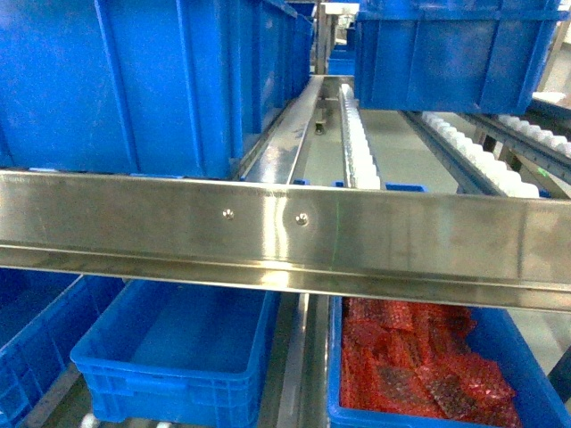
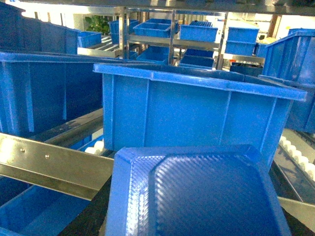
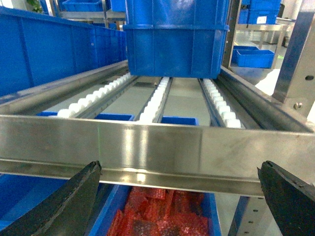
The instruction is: Pick blue part to blue bin on bottom shelf
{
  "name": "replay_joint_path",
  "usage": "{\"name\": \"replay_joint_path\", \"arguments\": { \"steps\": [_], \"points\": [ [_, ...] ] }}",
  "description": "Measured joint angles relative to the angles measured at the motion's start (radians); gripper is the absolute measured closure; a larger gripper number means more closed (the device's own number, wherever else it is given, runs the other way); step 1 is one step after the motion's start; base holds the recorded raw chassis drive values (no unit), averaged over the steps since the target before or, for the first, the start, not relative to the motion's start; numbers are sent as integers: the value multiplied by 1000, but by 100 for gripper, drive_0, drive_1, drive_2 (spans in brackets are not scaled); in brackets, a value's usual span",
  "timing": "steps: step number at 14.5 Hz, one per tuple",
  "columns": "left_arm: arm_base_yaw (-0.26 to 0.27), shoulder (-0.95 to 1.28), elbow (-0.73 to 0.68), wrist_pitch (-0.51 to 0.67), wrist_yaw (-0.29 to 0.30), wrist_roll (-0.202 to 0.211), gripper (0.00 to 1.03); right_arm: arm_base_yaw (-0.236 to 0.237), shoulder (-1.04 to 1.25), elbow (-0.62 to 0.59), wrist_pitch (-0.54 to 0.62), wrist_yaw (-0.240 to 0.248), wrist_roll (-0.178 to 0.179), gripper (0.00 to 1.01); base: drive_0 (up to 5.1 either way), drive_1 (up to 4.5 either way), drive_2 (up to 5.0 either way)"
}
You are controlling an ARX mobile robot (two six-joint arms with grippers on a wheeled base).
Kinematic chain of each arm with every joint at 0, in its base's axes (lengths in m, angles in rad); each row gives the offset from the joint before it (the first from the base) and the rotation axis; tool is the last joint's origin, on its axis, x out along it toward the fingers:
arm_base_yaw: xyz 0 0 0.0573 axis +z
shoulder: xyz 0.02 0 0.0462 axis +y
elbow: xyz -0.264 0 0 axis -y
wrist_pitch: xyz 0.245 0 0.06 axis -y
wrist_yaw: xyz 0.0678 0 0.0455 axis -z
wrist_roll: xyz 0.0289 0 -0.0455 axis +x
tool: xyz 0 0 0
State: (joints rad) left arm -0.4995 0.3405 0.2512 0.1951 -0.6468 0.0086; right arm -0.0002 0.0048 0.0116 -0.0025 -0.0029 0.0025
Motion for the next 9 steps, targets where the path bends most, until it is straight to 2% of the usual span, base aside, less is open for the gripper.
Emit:
{"name": "replay_joint_path", "arguments": {
  "steps": [9],
  "points": [
    [0, 0, 0, -4, 0, 0, 60, 0, 0, 0, -3, 2, 0, 3, 0, 0, 0]
  ]
}}
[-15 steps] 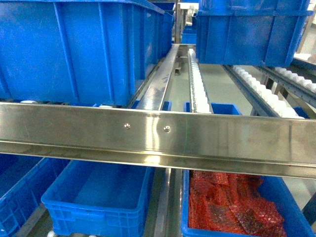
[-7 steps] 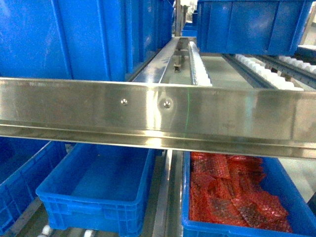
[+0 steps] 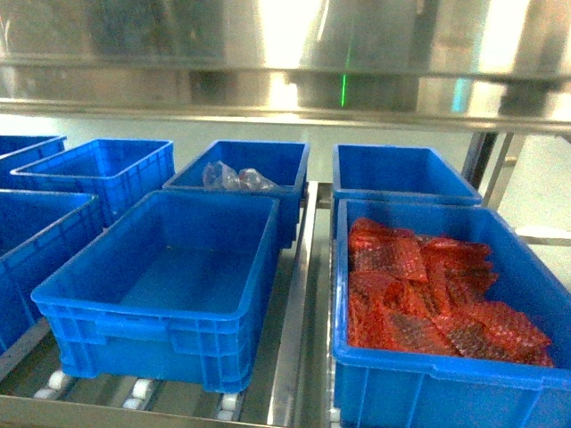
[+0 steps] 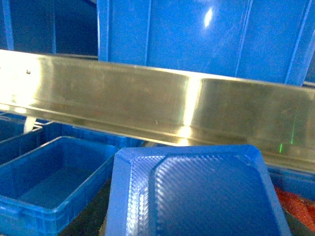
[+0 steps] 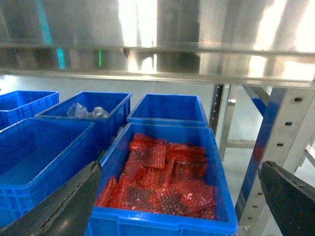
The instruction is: Pick blue part to blue bin on bottom shelf
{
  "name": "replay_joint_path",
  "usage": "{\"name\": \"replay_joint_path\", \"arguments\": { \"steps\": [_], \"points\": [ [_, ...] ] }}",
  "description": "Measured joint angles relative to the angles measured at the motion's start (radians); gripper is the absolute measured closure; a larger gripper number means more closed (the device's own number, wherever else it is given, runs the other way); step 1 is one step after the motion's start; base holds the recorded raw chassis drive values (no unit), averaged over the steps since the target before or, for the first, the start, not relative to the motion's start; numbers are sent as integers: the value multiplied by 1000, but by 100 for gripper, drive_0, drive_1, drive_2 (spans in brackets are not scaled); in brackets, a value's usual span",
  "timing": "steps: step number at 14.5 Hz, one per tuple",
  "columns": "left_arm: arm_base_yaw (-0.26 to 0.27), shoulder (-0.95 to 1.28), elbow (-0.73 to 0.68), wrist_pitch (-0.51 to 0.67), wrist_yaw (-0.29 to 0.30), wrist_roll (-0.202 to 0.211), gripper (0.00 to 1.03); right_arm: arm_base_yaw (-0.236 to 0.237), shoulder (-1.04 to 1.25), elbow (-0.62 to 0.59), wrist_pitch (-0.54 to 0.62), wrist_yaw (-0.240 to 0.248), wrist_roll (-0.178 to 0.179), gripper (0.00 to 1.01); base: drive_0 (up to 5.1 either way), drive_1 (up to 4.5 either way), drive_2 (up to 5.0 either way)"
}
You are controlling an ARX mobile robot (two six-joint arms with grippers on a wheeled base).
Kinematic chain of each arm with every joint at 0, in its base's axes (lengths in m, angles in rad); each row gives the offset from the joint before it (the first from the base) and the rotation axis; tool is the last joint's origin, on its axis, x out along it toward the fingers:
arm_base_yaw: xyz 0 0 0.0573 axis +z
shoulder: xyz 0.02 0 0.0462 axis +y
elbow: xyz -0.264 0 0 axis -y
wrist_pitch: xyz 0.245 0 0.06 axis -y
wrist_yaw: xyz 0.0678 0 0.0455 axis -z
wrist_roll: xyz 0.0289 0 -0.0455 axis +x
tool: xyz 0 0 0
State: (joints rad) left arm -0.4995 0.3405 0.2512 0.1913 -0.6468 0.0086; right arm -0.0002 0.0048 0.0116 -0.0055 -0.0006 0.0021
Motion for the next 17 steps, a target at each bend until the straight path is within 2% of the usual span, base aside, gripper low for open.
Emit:
{"name": "replay_joint_path", "arguments": {
  "steps": [17],
  "points": [
    [0, 0, -1, -3, 1, 0, 60, 0, 0, 0, 0, 0, 0, 3, 0, 0, 0]
  ]
}}
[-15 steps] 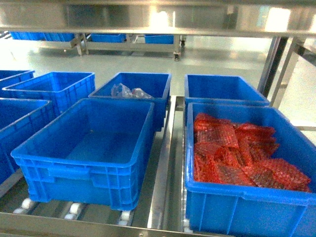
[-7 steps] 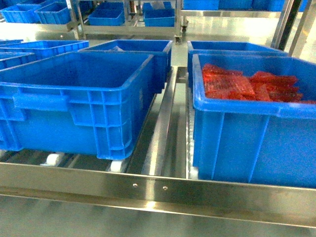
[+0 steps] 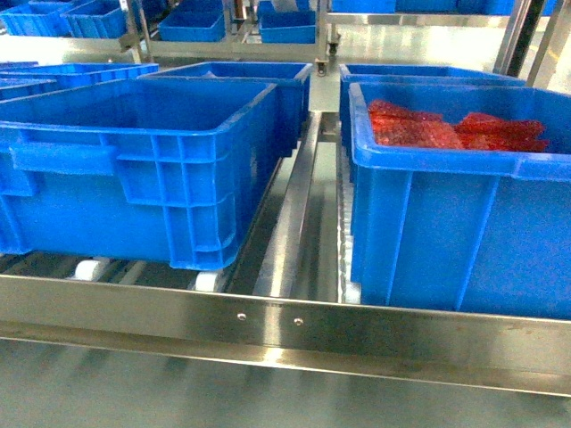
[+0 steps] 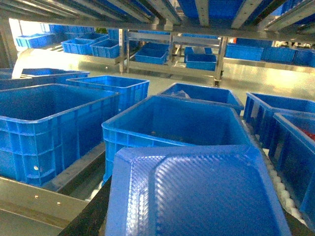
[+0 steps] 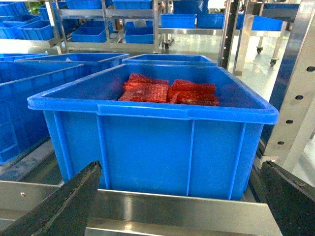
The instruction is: Pick blue part to blue bin on bottom shelf
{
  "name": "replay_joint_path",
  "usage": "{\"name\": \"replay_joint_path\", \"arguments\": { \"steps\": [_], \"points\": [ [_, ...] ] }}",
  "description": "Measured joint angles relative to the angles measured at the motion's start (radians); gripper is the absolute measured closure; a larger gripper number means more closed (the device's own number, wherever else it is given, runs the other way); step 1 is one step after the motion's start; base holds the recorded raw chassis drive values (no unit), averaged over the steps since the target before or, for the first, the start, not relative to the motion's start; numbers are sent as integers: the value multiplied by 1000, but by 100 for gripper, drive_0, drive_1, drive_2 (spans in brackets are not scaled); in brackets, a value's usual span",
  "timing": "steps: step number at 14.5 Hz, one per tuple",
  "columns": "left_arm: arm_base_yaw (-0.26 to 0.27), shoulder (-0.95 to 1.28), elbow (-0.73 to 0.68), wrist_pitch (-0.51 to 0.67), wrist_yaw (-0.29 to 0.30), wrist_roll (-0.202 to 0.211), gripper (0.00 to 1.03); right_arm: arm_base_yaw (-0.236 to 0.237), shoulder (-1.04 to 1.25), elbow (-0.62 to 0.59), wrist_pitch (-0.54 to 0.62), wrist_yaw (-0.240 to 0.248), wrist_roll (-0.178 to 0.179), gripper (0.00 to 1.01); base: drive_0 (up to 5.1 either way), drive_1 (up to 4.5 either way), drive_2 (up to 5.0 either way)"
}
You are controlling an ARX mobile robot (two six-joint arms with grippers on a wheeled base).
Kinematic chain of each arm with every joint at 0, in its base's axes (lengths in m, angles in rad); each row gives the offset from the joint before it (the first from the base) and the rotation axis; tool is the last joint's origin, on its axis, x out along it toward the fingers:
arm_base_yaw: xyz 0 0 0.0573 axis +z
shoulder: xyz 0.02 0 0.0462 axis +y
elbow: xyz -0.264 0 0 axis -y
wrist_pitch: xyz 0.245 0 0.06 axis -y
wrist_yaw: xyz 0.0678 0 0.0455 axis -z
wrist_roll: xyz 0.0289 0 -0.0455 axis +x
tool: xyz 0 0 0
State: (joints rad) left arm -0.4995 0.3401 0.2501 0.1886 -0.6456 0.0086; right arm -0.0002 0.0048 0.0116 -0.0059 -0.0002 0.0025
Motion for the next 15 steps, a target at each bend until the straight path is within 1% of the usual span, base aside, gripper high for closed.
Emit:
{"name": "replay_joint_path", "arguments": {
  "steps": [5, 15],
  "points": [
    [0, -2, 0, 4, 0, 0, 60, 0, 0, 0, 1, 0, 0, 3, 0, 0, 0],
    [0, 0, 0, -1, 0, 0, 60, 0, 0, 0, 0, 0, 0, 3, -3, 404, -409]
  ]
}}
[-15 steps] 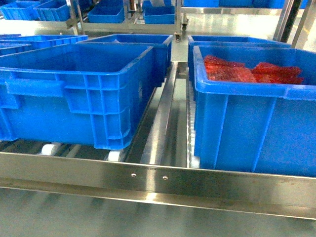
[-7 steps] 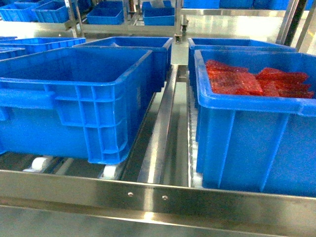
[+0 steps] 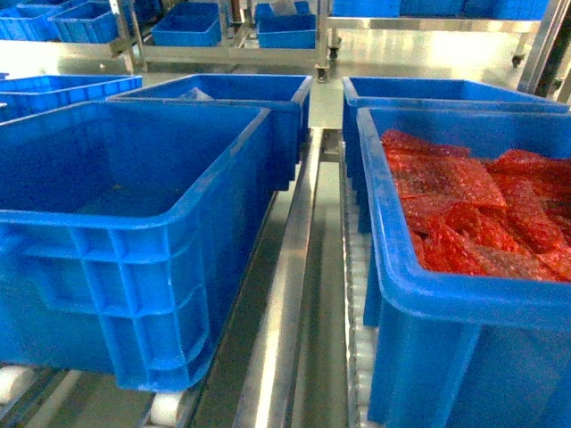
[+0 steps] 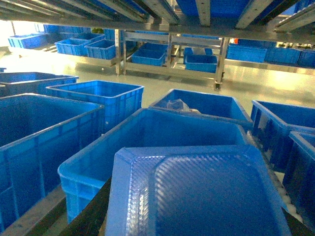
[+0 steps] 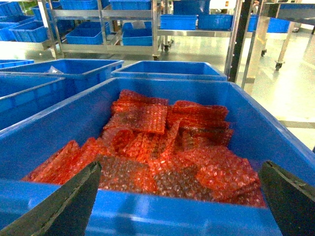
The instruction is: Pick blue part to blue bin on bottom shelf
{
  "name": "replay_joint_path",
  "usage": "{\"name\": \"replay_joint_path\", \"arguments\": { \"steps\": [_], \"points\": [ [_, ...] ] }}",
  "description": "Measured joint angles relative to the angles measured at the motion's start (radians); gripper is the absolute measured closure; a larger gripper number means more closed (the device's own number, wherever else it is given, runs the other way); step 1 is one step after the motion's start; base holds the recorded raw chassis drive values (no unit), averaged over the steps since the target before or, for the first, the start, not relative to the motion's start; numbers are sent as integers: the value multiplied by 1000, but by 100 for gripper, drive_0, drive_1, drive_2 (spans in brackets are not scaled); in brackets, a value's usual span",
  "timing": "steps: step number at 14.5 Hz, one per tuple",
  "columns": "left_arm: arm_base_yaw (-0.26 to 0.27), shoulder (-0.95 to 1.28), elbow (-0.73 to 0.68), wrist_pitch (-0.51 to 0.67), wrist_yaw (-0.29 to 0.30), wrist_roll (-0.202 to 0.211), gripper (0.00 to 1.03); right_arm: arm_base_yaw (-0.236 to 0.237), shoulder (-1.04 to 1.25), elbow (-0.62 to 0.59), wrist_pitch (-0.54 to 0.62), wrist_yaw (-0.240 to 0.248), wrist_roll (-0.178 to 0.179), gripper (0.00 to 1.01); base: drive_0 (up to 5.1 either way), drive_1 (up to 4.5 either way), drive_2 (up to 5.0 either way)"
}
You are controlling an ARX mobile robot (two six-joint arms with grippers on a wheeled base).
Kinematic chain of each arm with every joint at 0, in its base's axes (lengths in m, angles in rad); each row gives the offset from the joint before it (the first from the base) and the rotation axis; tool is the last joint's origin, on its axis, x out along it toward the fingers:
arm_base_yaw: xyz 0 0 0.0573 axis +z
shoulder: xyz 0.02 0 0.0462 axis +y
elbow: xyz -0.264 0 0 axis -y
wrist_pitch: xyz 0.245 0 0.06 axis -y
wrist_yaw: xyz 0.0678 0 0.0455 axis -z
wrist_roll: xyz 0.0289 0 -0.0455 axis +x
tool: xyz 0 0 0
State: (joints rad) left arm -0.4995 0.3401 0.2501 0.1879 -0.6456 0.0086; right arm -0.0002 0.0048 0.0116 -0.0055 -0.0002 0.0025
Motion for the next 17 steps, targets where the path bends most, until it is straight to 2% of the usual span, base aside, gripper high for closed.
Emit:
{"name": "replay_joint_path", "arguments": {
  "steps": [3, 17],
  "points": [
    [0, 0, 0, 2, 0, 0, 60, 0, 0, 0, 1, 0, 0, 3, 10, 414, -394],
    [0, 2, 0, 2, 2, 0, 60, 0, 0, 0, 0, 0, 0, 3, 0, 0, 0]
  ]
}}
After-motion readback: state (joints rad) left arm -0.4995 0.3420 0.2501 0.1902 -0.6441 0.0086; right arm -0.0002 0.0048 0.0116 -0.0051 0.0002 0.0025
